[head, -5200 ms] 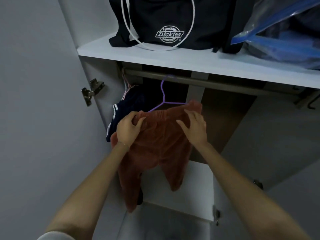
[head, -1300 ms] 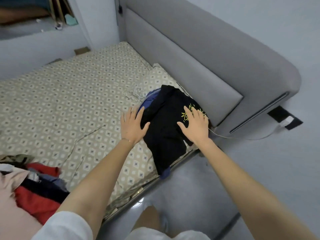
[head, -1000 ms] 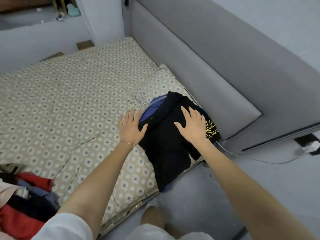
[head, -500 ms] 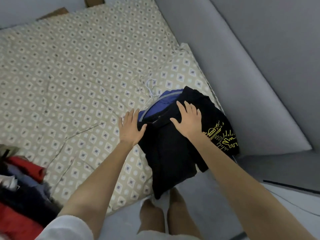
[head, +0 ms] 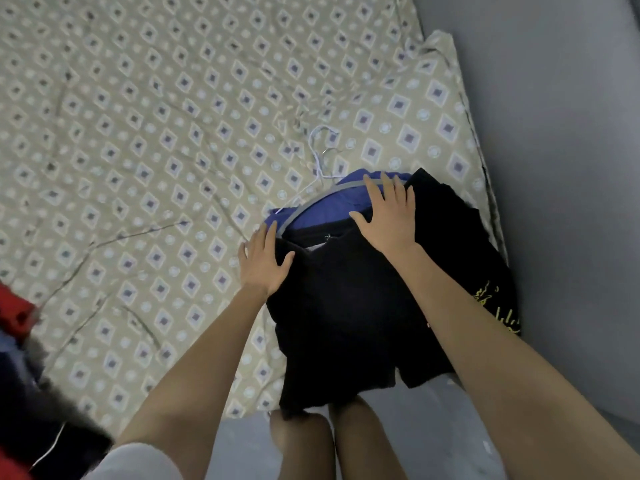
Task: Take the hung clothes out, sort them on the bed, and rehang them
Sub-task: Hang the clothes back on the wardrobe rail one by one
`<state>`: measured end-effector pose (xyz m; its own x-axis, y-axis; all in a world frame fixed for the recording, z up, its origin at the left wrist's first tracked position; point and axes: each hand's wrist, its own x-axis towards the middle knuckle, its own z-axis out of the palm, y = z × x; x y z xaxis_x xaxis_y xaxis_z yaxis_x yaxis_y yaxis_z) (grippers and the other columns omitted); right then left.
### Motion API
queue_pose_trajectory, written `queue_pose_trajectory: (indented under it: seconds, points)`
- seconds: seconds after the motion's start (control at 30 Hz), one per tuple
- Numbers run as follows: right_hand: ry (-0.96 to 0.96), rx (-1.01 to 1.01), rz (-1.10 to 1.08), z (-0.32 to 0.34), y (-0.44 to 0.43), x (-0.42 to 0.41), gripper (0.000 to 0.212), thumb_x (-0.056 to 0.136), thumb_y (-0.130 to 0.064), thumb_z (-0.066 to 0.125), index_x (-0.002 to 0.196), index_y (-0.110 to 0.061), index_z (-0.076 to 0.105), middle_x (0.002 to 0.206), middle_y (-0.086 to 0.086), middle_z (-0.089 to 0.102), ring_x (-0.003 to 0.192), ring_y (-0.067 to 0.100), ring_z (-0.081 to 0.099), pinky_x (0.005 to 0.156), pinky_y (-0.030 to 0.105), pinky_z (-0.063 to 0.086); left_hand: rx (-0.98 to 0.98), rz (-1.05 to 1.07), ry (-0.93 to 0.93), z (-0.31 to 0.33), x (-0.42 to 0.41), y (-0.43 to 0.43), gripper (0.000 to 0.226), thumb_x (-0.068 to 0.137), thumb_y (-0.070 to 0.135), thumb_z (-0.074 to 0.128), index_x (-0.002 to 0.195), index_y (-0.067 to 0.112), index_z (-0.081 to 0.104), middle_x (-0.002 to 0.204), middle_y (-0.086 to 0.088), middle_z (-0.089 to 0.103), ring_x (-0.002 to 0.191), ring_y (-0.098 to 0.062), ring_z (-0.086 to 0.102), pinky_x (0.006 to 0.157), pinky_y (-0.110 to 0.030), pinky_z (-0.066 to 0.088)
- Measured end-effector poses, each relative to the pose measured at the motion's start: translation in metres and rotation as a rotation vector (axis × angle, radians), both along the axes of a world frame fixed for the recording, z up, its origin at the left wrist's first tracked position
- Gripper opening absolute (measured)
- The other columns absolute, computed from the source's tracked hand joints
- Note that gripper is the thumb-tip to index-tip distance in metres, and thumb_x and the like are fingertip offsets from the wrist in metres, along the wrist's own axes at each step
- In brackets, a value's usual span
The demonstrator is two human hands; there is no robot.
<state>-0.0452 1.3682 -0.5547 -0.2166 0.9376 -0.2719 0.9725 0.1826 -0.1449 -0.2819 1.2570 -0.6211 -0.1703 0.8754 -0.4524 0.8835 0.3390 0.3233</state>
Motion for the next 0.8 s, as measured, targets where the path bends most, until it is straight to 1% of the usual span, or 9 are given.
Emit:
queue_pose_trajectory:
  seconds: [0.1,0.2,0.33,0.4,0.47,0.53,0.63,0.73,0.8]
  points:
    - [-0.041,0.030,0.044,-0.020,0.013,0.004,0.073,0.095,-0.053,0.049,0.155,-0.021,0.023,0.159,0.016,0.024,0.148,0.037,0.015,0.119,0.053,0.005,0.003,0.047,-0.058,-0.019,0.004,0.012,0.072,0.100,0.052,0.041,0.158,0.025,0.009,0.166,0.000,0.011,0.152,-0.020,0.012,0.121,-0.049,0.009]
    - [-0.065,0.047,0.068,-0.033,0.016,0.005,0.071,0.095,-0.051,0.051,0.154,-0.020,0.027,0.157,0.017,0.029,0.146,0.037,0.021,0.119,0.054,0.004,0.027,0.087,-0.100,-0.031,0.009,0.021,0.069,0.101,0.050,0.042,0.158,0.024,0.012,0.165,-0.001,0.017,0.151,-0.020,0.016,0.121,-0.048,0.012]
    - [-0.080,0.098,0.065,-0.039,0.021,0.004,0.066,0.093,-0.043,0.058,0.149,-0.014,0.038,0.146,0.022,0.041,0.136,0.042,0.035,0.119,0.056,0.013,0.020,0.109,-0.178,-0.040,0.015,0.028,0.064,0.102,0.045,0.042,0.157,0.023,0.017,0.155,-0.005,0.036,0.144,-0.027,0.030,0.118,-0.050,0.018]
    - [-0.085,0.128,0.054,-0.040,0.023,0.005,0.060,0.091,-0.040,0.062,0.141,-0.009,0.048,0.137,0.023,0.048,0.127,0.043,0.043,0.117,0.056,0.019,0.011,0.129,-0.197,-0.043,0.016,0.030,0.062,0.103,0.044,0.042,0.156,0.020,0.022,0.153,-0.008,0.038,0.141,-0.031,0.034,0.114,-0.051,0.024]
    - [-0.109,0.162,0.050,-0.038,0.025,0.005,0.050,0.087,-0.036,0.068,0.127,-0.007,0.058,0.123,0.023,0.055,0.114,0.042,0.051,0.109,0.056,0.032,-0.002,0.142,-0.195,-0.044,0.015,0.031,0.062,0.102,0.044,0.043,0.155,0.017,0.026,0.153,-0.010,0.037,0.141,-0.033,0.034,0.112,-0.051,0.027]
    - [-0.152,0.200,0.031,-0.033,0.025,0.005,0.040,0.083,-0.034,0.072,0.111,-0.006,0.063,0.107,0.021,0.059,0.099,0.040,0.056,0.094,0.051,0.044,-0.015,0.130,-0.193,-0.045,0.015,0.032,0.062,0.102,0.045,0.042,0.155,0.017,0.026,0.153,-0.011,0.037,0.141,-0.034,0.034,0.114,-0.052,0.027]
    - [-0.118,0.236,0.000,-0.026,0.023,0.006,0.029,0.083,-0.031,0.073,0.093,-0.006,0.062,0.093,0.019,0.057,0.089,0.038,0.055,0.076,0.047,0.045,-0.063,0.131,-0.202,-0.045,0.015,0.033,0.062,0.104,0.044,0.039,0.156,0.017,0.022,0.153,-0.010,0.037,0.142,-0.034,0.032,0.117,-0.052,0.021]
    - [-0.042,0.261,-0.007,-0.017,0.018,0.009,0.027,0.085,-0.031,0.071,0.085,-0.006,0.060,0.085,0.018,0.055,0.082,0.038,0.055,0.067,0.044,0.042,-0.026,0.138,-0.226,-0.041,0.011,0.027,0.057,0.104,0.043,0.038,0.154,0.017,0.029,0.143,-0.015,0.046,0.132,-0.038,0.042,0.110,-0.052,0.033]
    - [-0.015,0.227,-0.023,-0.006,0.013,0.010,0.028,0.090,-0.033,0.066,0.088,-0.006,0.060,0.089,0.017,0.055,0.084,0.038,0.054,0.068,0.044,0.040,0.007,0.131,-0.247,-0.029,0.005,0.022,0.049,0.105,0.040,0.038,0.148,0.018,0.038,0.135,-0.017,0.049,0.125,-0.039,0.045,0.101,-0.049,0.040]
